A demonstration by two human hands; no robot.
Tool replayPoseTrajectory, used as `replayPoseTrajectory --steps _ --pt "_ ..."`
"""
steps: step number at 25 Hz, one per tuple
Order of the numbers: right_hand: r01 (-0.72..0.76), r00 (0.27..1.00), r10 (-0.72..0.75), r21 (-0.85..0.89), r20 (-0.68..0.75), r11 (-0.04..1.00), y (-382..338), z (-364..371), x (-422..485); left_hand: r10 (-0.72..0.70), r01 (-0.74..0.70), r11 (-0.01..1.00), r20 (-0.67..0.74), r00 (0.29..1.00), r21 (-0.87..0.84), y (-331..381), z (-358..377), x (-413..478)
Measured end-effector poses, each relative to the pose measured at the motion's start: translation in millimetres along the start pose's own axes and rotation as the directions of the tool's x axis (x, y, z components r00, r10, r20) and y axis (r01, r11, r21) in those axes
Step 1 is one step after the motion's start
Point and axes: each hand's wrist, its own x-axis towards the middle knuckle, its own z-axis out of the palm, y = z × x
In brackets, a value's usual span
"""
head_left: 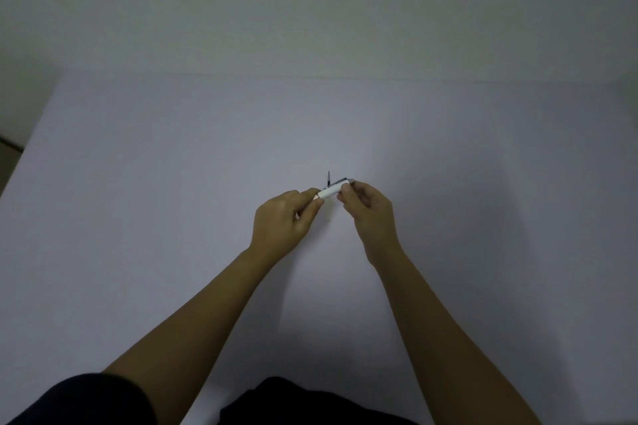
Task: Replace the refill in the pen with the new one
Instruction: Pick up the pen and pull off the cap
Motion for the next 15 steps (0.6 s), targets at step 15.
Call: replayPoseTrajectory --steps 15 --pt "-0.206 0.978 0.181 -0.522 -0.100 0.828 50.8 -28.5 56.9 -0.254 0.256 0.966 0.063 0.965 -0.025 -18.3 19.2 4.1"
